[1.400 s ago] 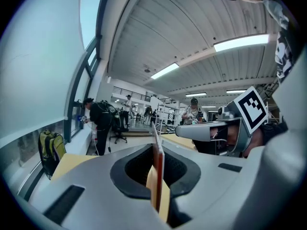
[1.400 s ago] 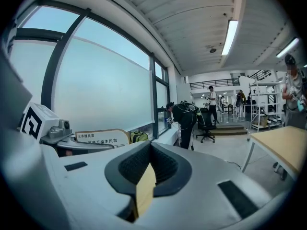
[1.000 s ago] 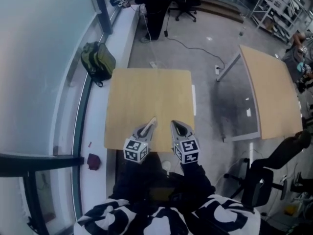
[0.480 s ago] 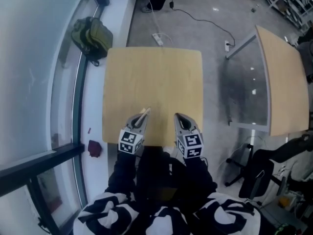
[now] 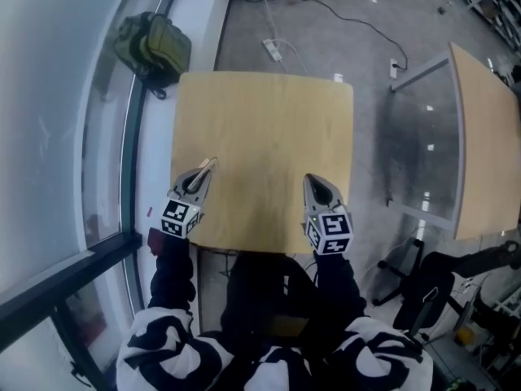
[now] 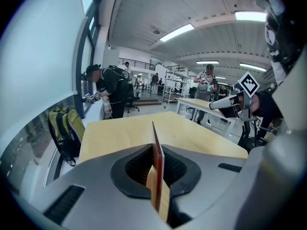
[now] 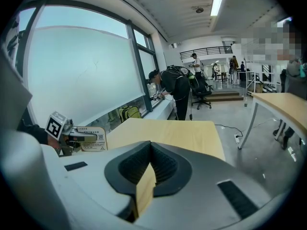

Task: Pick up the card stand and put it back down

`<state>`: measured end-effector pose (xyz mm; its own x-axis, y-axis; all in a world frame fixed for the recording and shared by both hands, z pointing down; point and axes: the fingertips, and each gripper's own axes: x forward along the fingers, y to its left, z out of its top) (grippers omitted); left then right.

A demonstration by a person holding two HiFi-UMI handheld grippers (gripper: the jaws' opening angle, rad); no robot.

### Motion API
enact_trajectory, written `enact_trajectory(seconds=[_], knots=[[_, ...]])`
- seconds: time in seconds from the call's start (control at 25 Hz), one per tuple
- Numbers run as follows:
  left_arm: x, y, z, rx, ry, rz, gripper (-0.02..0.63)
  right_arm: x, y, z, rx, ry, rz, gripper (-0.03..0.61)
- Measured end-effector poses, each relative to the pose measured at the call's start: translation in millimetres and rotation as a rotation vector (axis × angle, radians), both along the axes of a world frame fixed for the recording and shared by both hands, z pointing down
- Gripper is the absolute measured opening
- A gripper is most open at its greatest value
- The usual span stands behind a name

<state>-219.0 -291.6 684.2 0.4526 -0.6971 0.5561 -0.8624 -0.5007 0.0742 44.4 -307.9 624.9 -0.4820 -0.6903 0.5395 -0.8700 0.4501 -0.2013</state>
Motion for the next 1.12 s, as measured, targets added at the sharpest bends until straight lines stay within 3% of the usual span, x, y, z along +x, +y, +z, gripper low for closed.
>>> enact_trajectory(seconds=[0.32,0.6,0.76,0.96,1.12], knots=[[39.8,-78.5,-6.4,0.084,0.097,0.152,0.023,-4.1,-23.4,12.5,-0.024,-0.003,0.020,0.023],[86.0,-119.3,-6.6,0.100,0.211,0.299,0.023,-7.7,-30.4,16.2,-0.017,-0.018,0.049,0.023],[117.9,-129.2,-15.2,0.099,0.307,0.415,0.023,-4.6,-36.4,14.7,-0.001,-0.031,0.069,0.023],[152.2,-125.0,-11.7,0.080,0.336,0.581,0.023,-4.7,-41.8,14.5,0.011,-0.044,0.075,0.023],[165.6,-118.6,-2.0,0.054,0.384,0.652,0.023,-10.4,-40.6,14.6,0.024,-0.052,0.052,0.023]])
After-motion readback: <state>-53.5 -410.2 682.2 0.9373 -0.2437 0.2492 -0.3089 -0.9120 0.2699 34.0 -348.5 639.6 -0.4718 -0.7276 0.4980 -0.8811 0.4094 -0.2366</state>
